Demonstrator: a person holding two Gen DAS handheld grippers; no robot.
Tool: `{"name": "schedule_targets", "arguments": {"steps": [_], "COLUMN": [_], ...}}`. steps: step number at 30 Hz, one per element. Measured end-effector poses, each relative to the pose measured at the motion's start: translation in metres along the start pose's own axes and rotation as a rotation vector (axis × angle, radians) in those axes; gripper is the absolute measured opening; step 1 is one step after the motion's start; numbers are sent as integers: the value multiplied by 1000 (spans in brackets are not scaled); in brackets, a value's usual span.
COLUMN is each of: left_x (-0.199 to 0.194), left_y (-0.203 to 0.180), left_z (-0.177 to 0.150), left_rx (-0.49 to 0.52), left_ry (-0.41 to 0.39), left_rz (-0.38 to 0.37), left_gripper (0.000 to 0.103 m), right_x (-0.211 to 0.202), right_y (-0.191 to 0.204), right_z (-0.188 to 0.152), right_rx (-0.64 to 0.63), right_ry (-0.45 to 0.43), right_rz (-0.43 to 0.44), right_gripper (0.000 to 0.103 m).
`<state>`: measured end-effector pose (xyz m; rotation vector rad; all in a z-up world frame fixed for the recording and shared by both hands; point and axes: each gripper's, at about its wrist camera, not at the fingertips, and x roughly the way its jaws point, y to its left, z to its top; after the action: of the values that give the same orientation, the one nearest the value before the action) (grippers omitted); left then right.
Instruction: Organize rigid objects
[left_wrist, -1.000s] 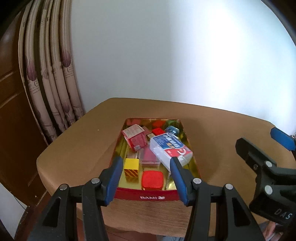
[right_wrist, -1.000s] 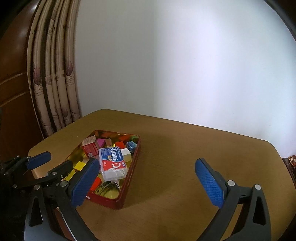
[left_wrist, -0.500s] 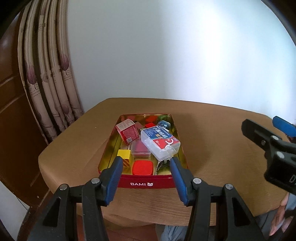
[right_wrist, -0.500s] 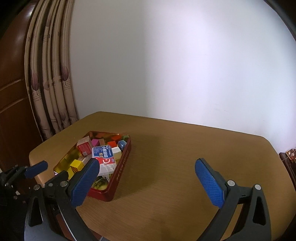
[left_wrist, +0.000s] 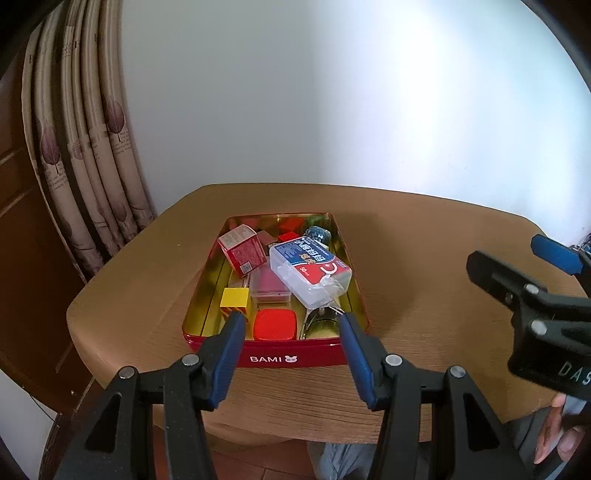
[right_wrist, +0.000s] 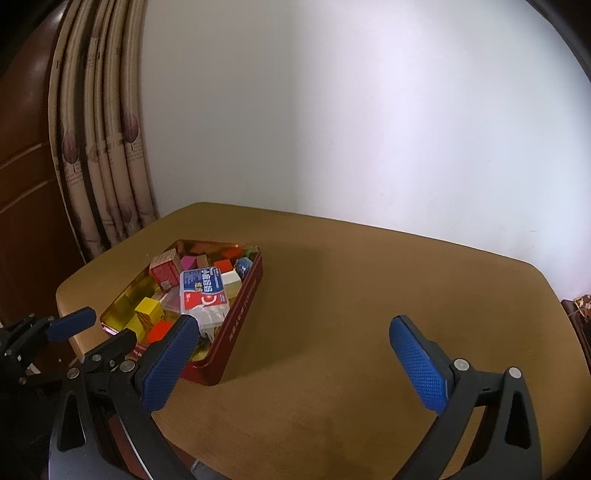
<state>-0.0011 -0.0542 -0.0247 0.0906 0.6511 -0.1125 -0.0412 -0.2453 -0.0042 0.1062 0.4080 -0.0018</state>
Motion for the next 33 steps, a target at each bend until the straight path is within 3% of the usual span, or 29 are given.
{"name": "schedule_targets", "arguments": {"steps": [6,8,10,13,20,27,33], "left_x": [1,0,-2,-5,-5,-8,-10], "left_y": [-4,-5,-5,-4,-5,-5,-9], "left_z": [-2,-3,-3,-3,-3,-6,-6], "left_rx": [21,23,17,6,-4,-24,-9], "left_ry": [-2,-8,-22,-43,-51,-89,-98], "left_rz": [12,24,28,35,35,90,73], "left_gripper": [56,61,72,74,75,75,75], "right_x": [-1,-1,-1,0,1,0,1], "right_y": [2,2,2,3,3,3,4], "right_z": [0,0,0,-1,-2,-3,-2], "right_rx": [-10,-9,-9,-11,-14,-14,-15], "right_ry": [-3,-1,5,11,21,22,24], "right_rz": [6,7,9,8,13,13,14], "right_gripper": [102,102,102,102,102,102,102]}}
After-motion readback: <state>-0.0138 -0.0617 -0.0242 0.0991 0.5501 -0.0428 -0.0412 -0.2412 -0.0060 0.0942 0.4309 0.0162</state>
